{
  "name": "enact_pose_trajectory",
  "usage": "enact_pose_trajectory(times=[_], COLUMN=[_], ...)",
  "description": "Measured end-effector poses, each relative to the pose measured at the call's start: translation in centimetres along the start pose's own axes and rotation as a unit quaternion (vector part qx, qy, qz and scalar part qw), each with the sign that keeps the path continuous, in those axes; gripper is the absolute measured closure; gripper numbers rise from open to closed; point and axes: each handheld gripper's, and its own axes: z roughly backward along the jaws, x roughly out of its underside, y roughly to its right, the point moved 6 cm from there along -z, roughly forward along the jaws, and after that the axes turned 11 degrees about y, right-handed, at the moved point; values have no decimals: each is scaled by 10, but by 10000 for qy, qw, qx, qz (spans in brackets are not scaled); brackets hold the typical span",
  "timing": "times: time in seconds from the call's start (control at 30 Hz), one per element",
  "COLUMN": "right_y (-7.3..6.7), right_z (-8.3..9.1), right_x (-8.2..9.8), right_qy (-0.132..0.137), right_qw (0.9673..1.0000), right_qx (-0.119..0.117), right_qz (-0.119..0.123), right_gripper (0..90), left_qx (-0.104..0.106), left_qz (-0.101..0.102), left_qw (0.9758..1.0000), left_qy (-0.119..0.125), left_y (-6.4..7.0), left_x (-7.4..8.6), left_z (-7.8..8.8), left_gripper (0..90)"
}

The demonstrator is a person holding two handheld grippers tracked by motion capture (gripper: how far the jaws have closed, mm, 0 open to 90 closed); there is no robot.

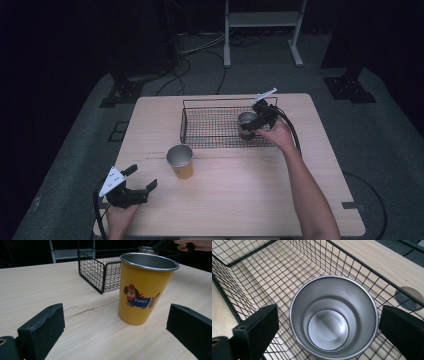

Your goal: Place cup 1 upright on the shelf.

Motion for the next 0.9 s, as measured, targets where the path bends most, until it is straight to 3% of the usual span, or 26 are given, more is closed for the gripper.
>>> enact_pose_trajectory(times=[0.33,0.9], right_y=[-3,-12], right_z=[16,58], right_x=[-7,-13], right_qy=[222,722], right_qw=[9997,9969], right_qx=[-68,-280], right_qz=[-70,-115], right_gripper=[15,15], left_qx=[-7,15], left_qz=[-8,-2], left_qw=[10000,10000], left_qy=[-4,-10], left_y=[0,3], left_x=[0,-1], left_z=[0,-1], left_gripper=[7,7])
